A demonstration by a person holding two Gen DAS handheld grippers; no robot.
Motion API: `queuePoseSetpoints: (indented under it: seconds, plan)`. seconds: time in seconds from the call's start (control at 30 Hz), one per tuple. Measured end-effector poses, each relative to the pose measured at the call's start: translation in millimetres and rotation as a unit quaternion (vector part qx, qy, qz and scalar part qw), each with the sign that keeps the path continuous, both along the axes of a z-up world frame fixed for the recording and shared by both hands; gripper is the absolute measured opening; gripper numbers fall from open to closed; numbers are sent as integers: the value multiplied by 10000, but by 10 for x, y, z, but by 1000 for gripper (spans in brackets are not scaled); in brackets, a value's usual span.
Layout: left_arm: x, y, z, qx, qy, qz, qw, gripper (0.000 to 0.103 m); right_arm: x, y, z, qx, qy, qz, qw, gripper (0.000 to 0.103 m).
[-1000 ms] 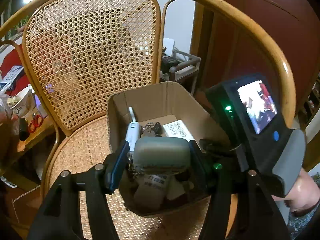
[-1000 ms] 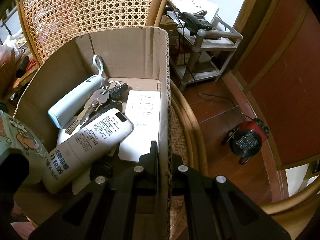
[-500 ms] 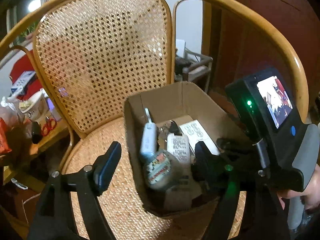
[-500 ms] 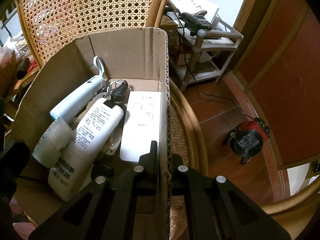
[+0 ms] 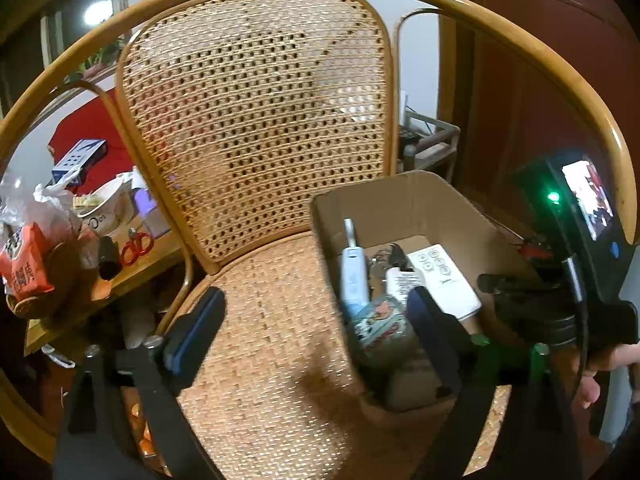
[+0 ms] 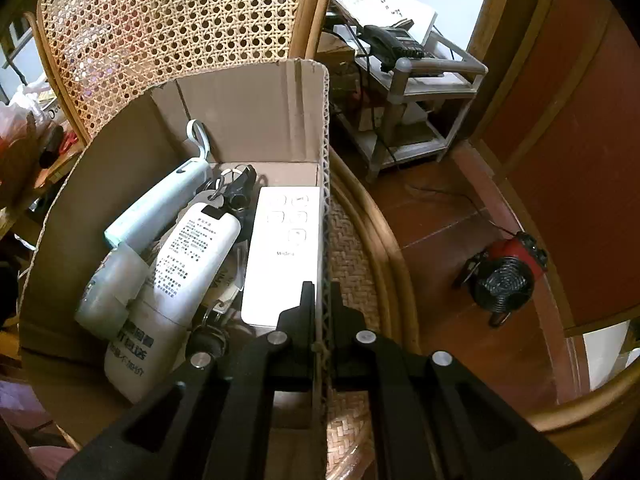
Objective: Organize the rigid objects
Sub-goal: 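Lower the box onto the chair seat with the right gripper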
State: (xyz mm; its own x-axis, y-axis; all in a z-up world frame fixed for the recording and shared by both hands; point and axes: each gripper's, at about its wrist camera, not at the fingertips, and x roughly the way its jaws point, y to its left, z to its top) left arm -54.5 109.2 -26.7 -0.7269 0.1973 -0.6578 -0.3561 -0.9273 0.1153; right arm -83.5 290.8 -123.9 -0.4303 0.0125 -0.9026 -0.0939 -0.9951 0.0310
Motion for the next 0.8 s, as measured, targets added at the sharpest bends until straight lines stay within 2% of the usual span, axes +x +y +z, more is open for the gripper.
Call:
queuePoseSetpoints:
  seconds: [0.17, 0.33, 0.4, 0.43, 0.5, 0.53, 0.6, 0.63, 0.7, 0.77, 0.8]
  plan:
    - [31, -223, 67, 206, 84, 301, 9993, 94, 51, -91, 97, 237, 175, 176, 9994, 7]
    - [123, -369, 140, 186, 270, 519, 9981, 100, 152, -84, 239, 92, 318, 103, 9994, 8]
    - [176, -451, 168, 278, 371, 622, 9970, 101, 236, -102, 344, 18, 501, 123, 9987, 24]
    - [207, -502, 179, 313, 423, 702, 9961, 103, 285, -128, 413, 6, 621, 138, 9980, 28]
    - [245, -566, 189, 302, 468, 816, 9951, 103, 368, -199, 552, 41, 862, 209, 9961, 47]
    - [263, -594, 191, 290, 475, 867, 9947, 103, 412, -245, 618, 76, 987, 255, 9948, 53]
    - [297, -643, 202, 298, 481, 929, 9941, 103, 544, -357, 769, 181, 1293, 352, 9908, 76]
    - [319, -672, 216, 326, 483, 951, 9938, 103, 603, -397, 832, 225, 1429, 387, 9887, 80]
    - [376, -724, 262, 421, 495, 948, 9934, 103, 726, -490, 963, 318, 1694, 450, 9840, 97]
    - [445, -767, 322, 469, 586, 947, 9927, 103, 840, -553, 1057, 444, 1896, 435, 9799, 103]
    - [478, -777, 349, 458, 630, 948, 9924, 103, 898, -586, 1101, 526, 1986, 403, 9778, 103]
